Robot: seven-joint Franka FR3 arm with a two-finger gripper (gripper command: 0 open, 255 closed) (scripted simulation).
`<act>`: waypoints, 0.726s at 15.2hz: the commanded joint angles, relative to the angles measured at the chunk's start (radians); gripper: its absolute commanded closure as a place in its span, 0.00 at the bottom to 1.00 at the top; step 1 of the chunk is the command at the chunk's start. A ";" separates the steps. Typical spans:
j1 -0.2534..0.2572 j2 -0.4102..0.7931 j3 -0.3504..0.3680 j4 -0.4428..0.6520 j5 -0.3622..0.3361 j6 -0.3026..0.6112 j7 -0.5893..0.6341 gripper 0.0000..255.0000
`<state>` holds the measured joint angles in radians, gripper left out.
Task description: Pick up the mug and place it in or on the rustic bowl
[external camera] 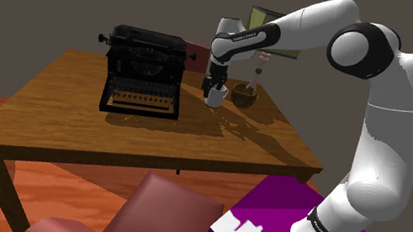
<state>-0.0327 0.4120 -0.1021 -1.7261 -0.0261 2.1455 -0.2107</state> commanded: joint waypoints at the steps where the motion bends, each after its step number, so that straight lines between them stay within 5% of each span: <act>1: 0.000 0.001 0.000 0.000 0.000 0.001 0.000 0.00; 5: 0.000 0.001 0.000 0.000 0.000 0.001 0.000 0.00; 6: 0.000 0.001 0.000 0.000 0.000 0.001 0.000 1.00; 11: 0.000 0.001 0.000 0.000 0.000 0.001 0.000 1.00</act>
<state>-0.0326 0.4128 -0.1019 -1.7259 -0.0259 2.1463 -0.2106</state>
